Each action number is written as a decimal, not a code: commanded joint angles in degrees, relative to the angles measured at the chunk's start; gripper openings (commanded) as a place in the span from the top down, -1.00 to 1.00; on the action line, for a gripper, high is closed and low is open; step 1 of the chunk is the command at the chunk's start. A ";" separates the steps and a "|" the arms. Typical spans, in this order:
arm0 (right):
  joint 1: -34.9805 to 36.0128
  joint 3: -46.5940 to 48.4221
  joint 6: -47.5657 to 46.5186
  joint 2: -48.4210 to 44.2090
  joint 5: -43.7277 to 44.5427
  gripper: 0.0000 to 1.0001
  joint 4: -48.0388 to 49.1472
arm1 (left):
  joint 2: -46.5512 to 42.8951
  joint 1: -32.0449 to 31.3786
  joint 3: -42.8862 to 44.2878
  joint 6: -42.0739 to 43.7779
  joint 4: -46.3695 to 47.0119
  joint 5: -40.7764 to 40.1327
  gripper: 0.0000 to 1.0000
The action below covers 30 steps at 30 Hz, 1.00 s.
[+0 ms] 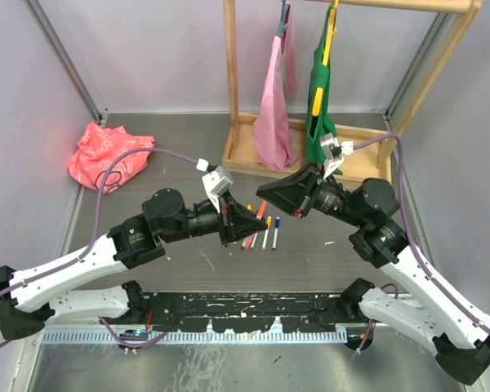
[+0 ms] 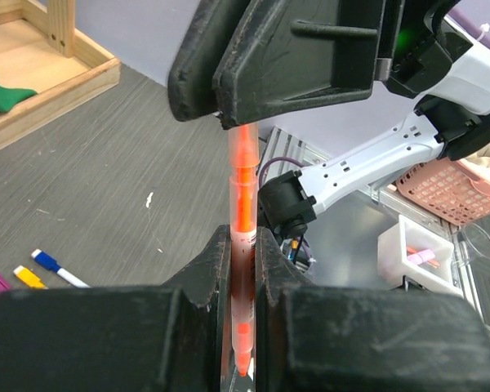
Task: Insert the pens into the pen caps
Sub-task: Press the pen cap onto the pen.
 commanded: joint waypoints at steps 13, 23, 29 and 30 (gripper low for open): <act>0.43 -2.77 -1.64 -1.92 -3.05 1.00 1.57 | 0.55 -0.12 6.97 -2.48 2.10 -4.10 1.00; 5.58 -6.32 -4.02 -4.36 1.62 1.00 -2.89 | 2.24 -0.12 12.41 -3.69 3.26 -8.91 1.00; 20.23 -9.95 -6.15 -3.21 12.90 1.00 -4.21 | 3.78 -0.06 16.85 -2.06 2.29 -10.27 1.00; 22.26 -10.71 -6.09 -3.05 14.52 1.00 -4.01 | 3.66 -0.09 17.23 -1.96 2.58 -10.64 1.00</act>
